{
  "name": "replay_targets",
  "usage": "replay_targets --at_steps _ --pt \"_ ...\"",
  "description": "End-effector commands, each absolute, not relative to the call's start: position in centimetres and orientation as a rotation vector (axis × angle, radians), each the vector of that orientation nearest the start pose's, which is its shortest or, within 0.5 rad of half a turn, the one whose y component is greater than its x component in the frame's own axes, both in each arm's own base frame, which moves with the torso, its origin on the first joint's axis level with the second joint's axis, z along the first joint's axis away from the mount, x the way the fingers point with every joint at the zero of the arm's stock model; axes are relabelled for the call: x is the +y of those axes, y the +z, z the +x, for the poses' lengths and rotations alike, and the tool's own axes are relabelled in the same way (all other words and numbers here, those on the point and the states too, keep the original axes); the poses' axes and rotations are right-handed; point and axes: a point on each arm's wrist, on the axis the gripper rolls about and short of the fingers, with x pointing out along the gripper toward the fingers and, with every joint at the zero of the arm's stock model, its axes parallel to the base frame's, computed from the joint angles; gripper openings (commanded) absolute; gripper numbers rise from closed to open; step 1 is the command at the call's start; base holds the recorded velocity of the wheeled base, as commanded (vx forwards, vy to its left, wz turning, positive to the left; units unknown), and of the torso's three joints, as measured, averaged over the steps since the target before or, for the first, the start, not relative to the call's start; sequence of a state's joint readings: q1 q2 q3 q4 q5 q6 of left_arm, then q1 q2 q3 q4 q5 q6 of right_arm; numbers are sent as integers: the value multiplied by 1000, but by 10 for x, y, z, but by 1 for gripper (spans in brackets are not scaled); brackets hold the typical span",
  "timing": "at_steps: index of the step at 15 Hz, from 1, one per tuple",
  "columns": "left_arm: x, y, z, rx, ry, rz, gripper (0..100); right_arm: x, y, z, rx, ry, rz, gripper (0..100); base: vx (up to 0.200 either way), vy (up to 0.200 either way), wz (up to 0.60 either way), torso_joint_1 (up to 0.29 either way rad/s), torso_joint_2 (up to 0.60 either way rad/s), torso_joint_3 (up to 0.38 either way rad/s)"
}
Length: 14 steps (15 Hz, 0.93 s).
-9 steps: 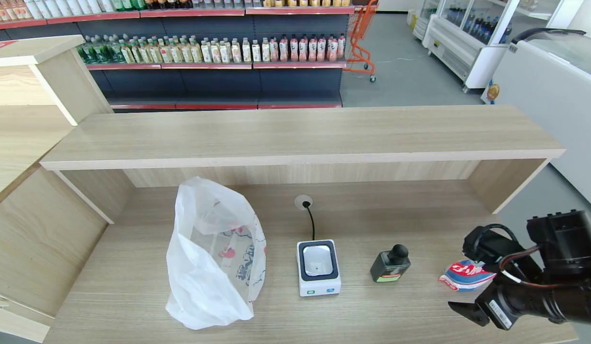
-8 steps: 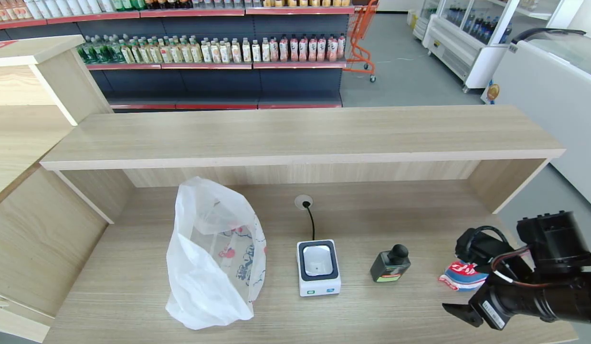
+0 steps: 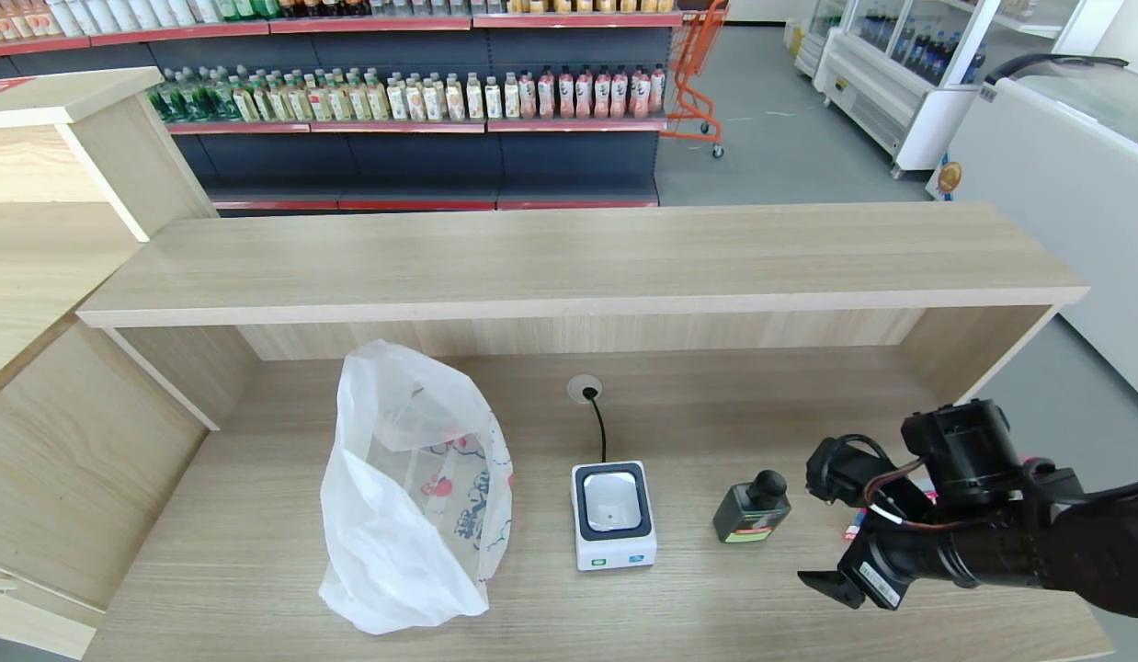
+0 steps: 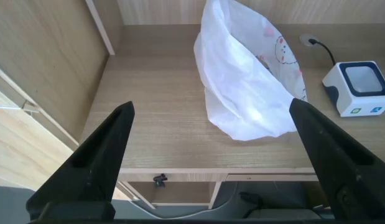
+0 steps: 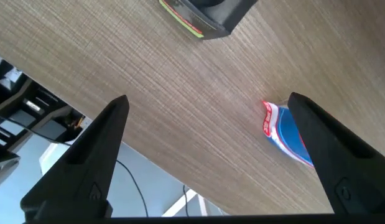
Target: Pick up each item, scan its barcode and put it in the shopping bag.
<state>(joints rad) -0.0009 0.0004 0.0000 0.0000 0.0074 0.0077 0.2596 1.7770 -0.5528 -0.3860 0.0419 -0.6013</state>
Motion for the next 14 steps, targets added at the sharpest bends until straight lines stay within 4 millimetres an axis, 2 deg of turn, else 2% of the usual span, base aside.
replay_targets --at_steps 1,6,14 --pt "0 75 -23 0 6 8 100 72 70 259 748 549 -670 100 0 0 0 0 0 0" --pt "0 75 -23 0 6 8 100 90 66 279 708 583 -685 100 0 0 0 0 0 0" --pt "0 75 -23 0 6 8 100 103 57 297 685 640 -670 100 0 0 0 0 0 0"
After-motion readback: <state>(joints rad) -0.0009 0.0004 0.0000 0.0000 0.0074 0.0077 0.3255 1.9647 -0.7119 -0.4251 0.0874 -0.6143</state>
